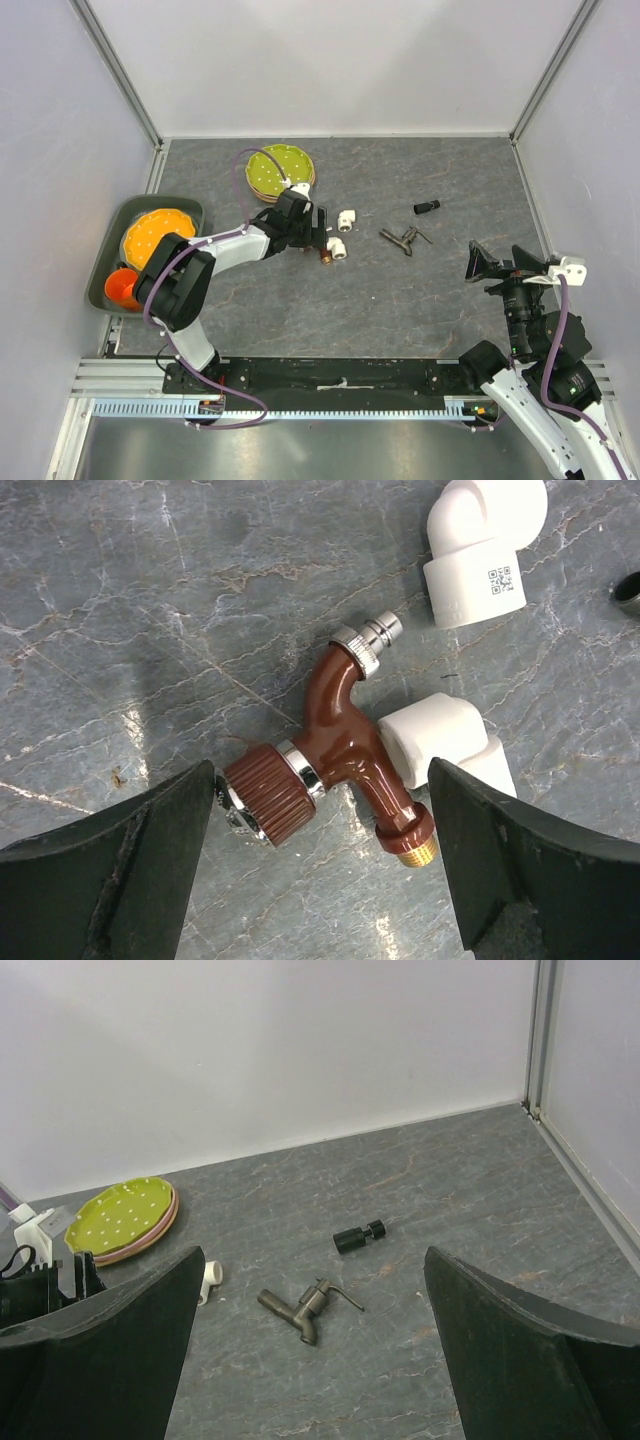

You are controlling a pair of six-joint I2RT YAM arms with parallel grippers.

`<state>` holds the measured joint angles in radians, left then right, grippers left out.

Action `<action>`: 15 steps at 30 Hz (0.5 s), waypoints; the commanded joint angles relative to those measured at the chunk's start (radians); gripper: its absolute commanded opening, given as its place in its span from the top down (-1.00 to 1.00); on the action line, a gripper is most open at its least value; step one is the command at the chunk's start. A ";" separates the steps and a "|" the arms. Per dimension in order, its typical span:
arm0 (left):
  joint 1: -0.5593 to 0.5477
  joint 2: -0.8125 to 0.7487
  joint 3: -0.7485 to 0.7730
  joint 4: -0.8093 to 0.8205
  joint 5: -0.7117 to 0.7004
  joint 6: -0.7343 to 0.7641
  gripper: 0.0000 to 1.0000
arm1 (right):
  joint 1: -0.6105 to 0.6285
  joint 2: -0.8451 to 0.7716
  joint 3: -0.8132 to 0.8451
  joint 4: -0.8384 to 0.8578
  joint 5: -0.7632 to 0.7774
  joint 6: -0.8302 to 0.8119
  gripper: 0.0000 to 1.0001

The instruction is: Install the water faucets

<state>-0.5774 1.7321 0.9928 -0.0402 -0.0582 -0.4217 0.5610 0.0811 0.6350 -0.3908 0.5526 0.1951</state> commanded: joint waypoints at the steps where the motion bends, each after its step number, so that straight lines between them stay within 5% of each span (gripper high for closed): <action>1: 0.004 0.003 0.003 0.046 0.052 0.009 -0.84 | 0.004 0.014 0.003 -0.003 -0.014 -0.003 -0.96; 11: 0.002 -0.063 -0.052 0.020 0.115 -0.011 -0.77 | 0.004 0.043 0.015 -0.005 -0.069 0.006 -0.96; 15: 0.001 -0.124 -0.091 0.031 0.143 -0.019 -0.78 | 0.005 0.194 0.069 -0.038 -0.138 0.030 -0.96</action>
<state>-0.5774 1.7092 0.9337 -0.0429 0.0338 -0.4232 0.5610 0.1345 0.6403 -0.3943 0.5022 0.2008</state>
